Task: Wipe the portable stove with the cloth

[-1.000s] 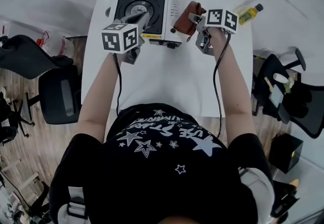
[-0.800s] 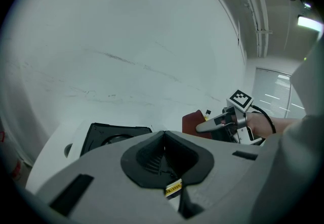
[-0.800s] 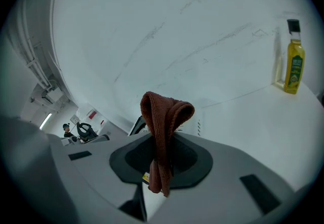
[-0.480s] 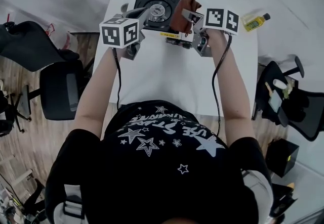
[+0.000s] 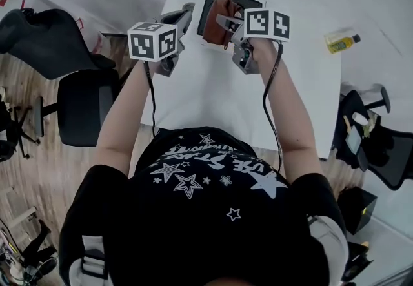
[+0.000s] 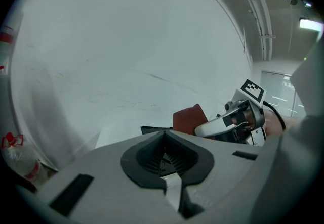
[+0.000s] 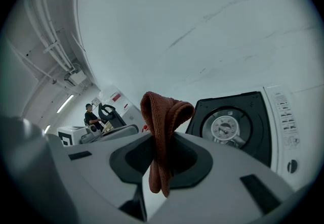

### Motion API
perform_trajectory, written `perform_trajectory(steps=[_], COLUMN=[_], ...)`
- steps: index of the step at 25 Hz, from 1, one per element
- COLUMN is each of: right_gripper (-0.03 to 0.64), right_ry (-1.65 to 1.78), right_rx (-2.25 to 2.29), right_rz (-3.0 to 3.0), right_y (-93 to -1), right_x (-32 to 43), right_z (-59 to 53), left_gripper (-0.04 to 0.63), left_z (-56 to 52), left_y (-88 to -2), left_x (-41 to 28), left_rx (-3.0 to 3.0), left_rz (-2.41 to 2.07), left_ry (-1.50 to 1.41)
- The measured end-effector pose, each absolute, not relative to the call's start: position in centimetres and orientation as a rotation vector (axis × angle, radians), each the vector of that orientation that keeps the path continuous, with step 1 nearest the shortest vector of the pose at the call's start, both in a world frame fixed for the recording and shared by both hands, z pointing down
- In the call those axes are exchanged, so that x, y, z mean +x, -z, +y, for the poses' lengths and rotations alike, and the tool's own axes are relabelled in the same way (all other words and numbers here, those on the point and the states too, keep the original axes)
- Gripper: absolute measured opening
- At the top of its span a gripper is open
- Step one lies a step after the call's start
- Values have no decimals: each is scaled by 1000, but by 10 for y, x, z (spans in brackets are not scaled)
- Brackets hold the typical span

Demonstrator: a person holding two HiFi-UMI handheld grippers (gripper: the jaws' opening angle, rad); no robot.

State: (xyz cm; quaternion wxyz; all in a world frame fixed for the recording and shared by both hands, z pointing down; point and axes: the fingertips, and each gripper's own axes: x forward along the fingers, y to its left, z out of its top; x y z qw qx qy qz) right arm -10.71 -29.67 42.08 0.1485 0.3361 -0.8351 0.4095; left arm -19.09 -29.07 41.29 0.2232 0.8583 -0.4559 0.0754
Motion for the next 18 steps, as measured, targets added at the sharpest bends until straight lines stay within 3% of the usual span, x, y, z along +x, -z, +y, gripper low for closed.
perform_trajectory(steps=[10,18], right_gripper=[67,67], right_ry=[-1228,-1217], right_rx=[900,947], right_rz=[-2332,-2215], right_y=[-462,-509], right_x=[-190,-189], right_z=[-294,-303], left_gripper=[8,8], left_z=[-285,-291], left_y=[-442,-455], left_x=[-252,-266], left_rx=[2288,2274], left_rz=[-1253,-1230], left_ry=[-197,-214])
